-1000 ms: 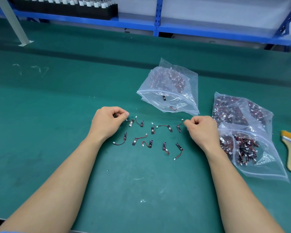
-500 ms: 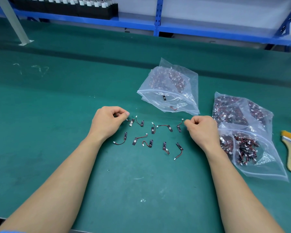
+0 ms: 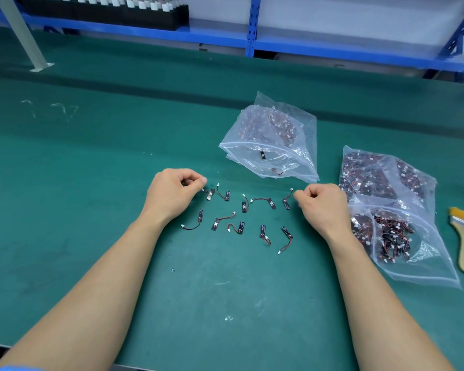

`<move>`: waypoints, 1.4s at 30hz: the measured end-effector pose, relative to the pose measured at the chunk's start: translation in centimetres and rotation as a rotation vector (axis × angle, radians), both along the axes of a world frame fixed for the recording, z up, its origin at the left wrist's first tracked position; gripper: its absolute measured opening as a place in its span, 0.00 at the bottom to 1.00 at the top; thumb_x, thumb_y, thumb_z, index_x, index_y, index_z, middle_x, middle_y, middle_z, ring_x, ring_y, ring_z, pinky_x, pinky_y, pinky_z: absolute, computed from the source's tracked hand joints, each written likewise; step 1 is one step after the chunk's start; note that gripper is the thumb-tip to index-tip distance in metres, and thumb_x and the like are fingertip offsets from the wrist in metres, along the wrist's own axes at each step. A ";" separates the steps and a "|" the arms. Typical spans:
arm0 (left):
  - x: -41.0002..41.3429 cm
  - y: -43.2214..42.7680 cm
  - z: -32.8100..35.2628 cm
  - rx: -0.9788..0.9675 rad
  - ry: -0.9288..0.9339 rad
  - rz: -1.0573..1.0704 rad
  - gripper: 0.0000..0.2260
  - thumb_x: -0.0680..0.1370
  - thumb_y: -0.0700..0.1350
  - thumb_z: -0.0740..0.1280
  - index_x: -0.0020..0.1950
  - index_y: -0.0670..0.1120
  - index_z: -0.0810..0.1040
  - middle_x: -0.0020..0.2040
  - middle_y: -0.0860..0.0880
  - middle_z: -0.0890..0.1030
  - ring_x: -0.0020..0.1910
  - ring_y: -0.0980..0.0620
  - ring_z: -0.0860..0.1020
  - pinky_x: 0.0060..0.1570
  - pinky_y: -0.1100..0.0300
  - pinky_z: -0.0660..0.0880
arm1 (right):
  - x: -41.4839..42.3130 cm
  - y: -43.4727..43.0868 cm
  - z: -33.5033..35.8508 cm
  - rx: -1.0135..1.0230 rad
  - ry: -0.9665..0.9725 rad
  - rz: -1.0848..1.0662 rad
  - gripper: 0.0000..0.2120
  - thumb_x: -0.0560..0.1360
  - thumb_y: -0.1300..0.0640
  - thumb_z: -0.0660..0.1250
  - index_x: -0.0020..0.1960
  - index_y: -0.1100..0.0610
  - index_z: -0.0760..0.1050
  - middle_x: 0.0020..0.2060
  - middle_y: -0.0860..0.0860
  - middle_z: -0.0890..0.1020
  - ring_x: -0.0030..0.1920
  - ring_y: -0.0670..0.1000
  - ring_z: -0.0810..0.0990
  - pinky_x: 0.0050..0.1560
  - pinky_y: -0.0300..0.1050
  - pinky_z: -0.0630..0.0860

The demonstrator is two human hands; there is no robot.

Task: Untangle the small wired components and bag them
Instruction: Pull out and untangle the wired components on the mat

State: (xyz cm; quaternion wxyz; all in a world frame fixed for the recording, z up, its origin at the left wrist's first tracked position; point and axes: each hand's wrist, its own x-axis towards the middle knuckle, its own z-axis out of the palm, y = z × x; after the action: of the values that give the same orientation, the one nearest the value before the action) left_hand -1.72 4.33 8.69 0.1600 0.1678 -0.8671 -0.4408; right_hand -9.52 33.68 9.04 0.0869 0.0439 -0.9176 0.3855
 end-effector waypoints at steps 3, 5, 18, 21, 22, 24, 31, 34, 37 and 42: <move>0.0 0.1 0.1 -0.008 -0.002 -0.001 0.07 0.76 0.53 0.72 0.38 0.56 0.84 0.30 0.57 0.78 0.27 0.58 0.69 0.35 0.60 0.68 | 0.0 0.0 0.0 0.008 -0.012 0.000 0.15 0.68 0.52 0.66 0.30 0.62 0.70 0.23 0.48 0.69 0.29 0.51 0.67 0.34 0.45 0.69; 0.1 0.1 0.1 -0.012 -0.004 -0.003 0.07 0.76 0.53 0.72 0.38 0.56 0.84 0.31 0.55 0.79 0.27 0.58 0.68 0.35 0.60 0.68 | 0.1 0.0 0.0 0.005 -0.017 0.004 0.15 0.68 0.52 0.65 0.29 0.62 0.70 0.22 0.48 0.69 0.29 0.51 0.66 0.34 0.45 0.68; -0.1 0.1 0.0 -0.023 -0.011 0.007 0.07 0.76 0.54 0.72 0.38 0.57 0.84 0.30 0.58 0.78 0.27 0.58 0.69 0.36 0.60 0.68 | 0.0 0.0 0.0 0.012 -0.011 0.005 0.16 0.70 0.54 0.67 0.30 0.63 0.70 0.24 0.49 0.70 0.30 0.51 0.67 0.34 0.45 0.69; -0.1 0.1 0.0 -0.027 -0.011 0.006 0.07 0.76 0.54 0.72 0.38 0.56 0.84 0.32 0.56 0.79 0.27 0.58 0.69 0.36 0.60 0.69 | 0.0 0.0 0.0 0.010 -0.013 0.004 0.15 0.70 0.54 0.67 0.30 0.63 0.71 0.24 0.50 0.70 0.30 0.51 0.67 0.35 0.45 0.70; -0.1 0.1 0.0 -0.029 -0.010 0.005 0.07 0.76 0.53 0.71 0.38 0.56 0.84 0.33 0.55 0.80 0.28 0.57 0.69 0.37 0.59 0.69 | 0.0 0.0 0.0 0.010 -0.015 0.004 0.15 0.70 0.54 0.67 0.30 0.63 0.71 0.24 0.50 0.70 0.30 0.51 0.67 0.35 0.45 0.70; -0.1 0.1 -0.1 -0.031 -0.008 0.003 0.07 0.76 0.53 0.71 0.38 0.56 0.84 0.34 0.54 0.80 0.28 0.57 0.69 0.37 0.59 0.69 | 0.0 0.0 0.0 0.011 -0.018 0.004 0.15 0.70 0.54 0.67 0.30 0.63 0.71 0.24 0.50 0.71 0.30 0.51 0.67 0.35 0.45 0.70; 0.0 0.1 0.0 -0.031 -0.010 -0.003 0.07 0.76 0.53 0.72 0.38 0.56 0.84 0.32 0.57 0.79 0.28 0.58 0.69 0.37 0.60 0.69 | 0.0 0.0 -0.1 0.009 -0.017 0.006 0.16 0.70 0.53 0.67 0.30 0.63 0.70 0.24 0.50 0.71 0.30 0.51 0.67 0.35 0.45 0.69; 0.0 0.1 0.0 -0.025 -0.012 -0.004 0.07 0.76 0.53 0.71 0.38 0.56 0.84 0.30 0.59 0.78 0.28 0.59 0.70 0.36 0.60 0.68 | -0.1 0.0 -0.1 0.013 -0.025 0.003 0.16 0.69 0.53 0.67 0.29 0.62 0.69 0.24 0.50 0.71 0.30 0.51 0.67 0.35 0.45 0.69; 0.0 0.1 0.0 -0.024 -0.018 0.005 0.07 0.76 0.53 0.72 0.38 0.56 0.83 0.30 0.60 0.78 0.28 0.59 0.70 0.37 0.60 0.67 | -0.1 0.0 -0.1 0.013 -0.026 0.003 0.16 0.69 0.53 0.67 0.29 0.62 0.69 0.24 0.50 0.71 0.29 0.51 0.67 0.35 0.45 0.70; 0.0 0.0 0.0 -0.029 -0.005 0.004 0.07 0.76 0.53 0.72 0.38 0.57 0.83 0.32 0.57 0.79 0.28 0.58 0.70 0.37 0.60 0.68 | -0.1 0.0 -0.1 0.006 -0.034 0.003 0.16 0.69 0.53 0.67 0.29 0.62 0.68 0.23 0.48 0.70 0.29 0.51 0.67 0.34 0.45 0.69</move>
State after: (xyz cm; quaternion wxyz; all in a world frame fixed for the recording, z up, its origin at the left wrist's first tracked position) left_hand -1.75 4.37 8.65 0.1613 0.1681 -0.8736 -0.4273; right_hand -9.59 33.63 8.96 0.0706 0.0392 -0.9200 0.3835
